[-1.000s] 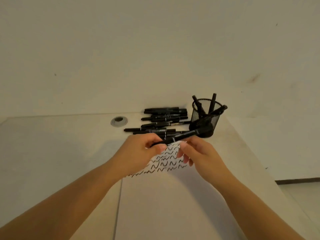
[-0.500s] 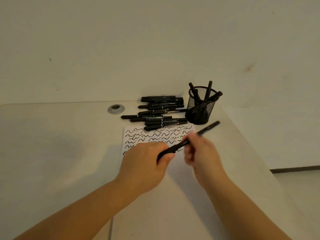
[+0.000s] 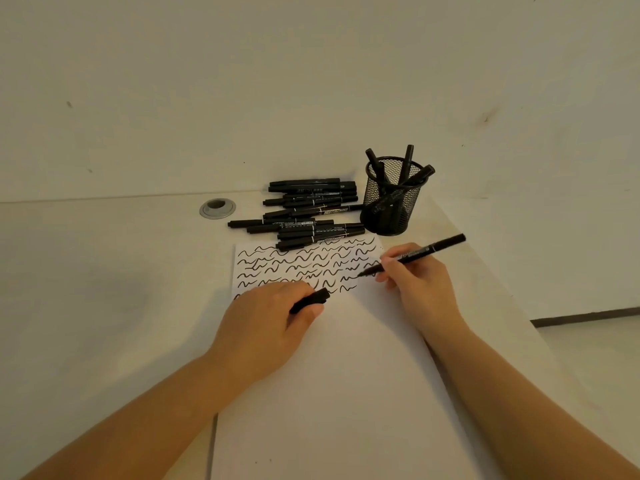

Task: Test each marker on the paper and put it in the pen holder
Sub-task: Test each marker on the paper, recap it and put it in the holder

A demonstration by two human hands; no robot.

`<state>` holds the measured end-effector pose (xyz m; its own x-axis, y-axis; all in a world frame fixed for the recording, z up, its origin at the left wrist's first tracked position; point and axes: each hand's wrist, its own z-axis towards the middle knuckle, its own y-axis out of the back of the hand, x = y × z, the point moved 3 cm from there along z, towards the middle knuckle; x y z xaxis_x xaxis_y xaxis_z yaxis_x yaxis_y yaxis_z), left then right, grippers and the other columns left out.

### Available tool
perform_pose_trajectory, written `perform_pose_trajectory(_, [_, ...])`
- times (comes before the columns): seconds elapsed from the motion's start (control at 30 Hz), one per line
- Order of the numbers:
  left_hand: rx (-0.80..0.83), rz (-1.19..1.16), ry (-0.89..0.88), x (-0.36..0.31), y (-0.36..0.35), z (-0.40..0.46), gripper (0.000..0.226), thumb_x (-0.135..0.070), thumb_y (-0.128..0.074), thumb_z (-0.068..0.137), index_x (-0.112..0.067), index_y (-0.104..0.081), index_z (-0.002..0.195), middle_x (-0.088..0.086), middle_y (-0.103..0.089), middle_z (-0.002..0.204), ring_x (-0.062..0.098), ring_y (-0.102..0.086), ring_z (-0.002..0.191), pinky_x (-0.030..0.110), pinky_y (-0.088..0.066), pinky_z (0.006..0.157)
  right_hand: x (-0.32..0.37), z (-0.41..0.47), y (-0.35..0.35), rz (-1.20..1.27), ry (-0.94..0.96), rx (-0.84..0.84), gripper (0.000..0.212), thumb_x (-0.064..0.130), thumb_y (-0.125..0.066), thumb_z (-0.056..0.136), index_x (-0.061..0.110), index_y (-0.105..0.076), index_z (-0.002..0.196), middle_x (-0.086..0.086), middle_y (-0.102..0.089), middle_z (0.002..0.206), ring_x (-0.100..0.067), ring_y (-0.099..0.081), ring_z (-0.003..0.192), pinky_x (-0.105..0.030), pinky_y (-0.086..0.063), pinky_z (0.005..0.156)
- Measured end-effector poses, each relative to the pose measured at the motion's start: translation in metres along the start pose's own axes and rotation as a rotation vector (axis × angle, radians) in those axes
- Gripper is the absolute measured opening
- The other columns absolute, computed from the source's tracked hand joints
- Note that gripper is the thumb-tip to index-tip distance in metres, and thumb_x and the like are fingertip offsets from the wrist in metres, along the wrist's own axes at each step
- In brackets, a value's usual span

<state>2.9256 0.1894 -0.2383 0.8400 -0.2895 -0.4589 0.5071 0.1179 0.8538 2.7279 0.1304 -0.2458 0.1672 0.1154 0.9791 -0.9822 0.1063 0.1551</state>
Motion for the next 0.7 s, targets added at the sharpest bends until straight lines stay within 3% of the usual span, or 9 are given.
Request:
perform_pose_trajectory(0.13, [0.001,-0.182,0.052,0.011,-0.002,-0.003,0.019,-0.037,-0.052,0.087,-0.033,-0.050,0.069,-0.014,-0.050,0.053,0.006,-0.044,0.053,0.018,-0.031,0.047,-0.006,0.002,0.005,-0.029,0.012,-0.058,0.014,0.008,-0.054,0.082,0.019,-0.059,0.073,0.001,-0.065,0.056,-0.001,-0.053,0.050,-0.011,-0.039,0.048])
perform_pose_trajectory(0.37, [0.023,-0.238,0.089,0.017,-0.006,-0.001,0.015,-0.041,-0.052,0.085,-0.031,-0.055,0.073,-0.016,-0.051,0.057,0.006,-0.044,0.051,0.016,-0.035,0.050,-0.007,0.004,-0.004,-0.110,0.061,0.053,0.017,0.010,-0.057,0.084,0.023,-0.058,0.072,0.006,-0.065,0.054,0.002,-0.057,0.052,-0.007,-0.040,0.052])
perform_pose_trajectory(0.7, [0.028,-0.239,0.074,0.017,-0.006,-0.002,0.015,-0.040,-0.052,0.086,-0.030,-0.056,0.075,-0.006,-0.048,0.052,0.008,-0.044,0.053,0.019,-0.034,0.048,-0.010,0.003,0.008,-0.176,0.056,-0.106,0.022,0.011,-0.054,0.082,0.027,-0.055,0.066,0.004,-0.059,0.057,-0.001,-0.048,0.048,-0.011,-0.037,0.046])
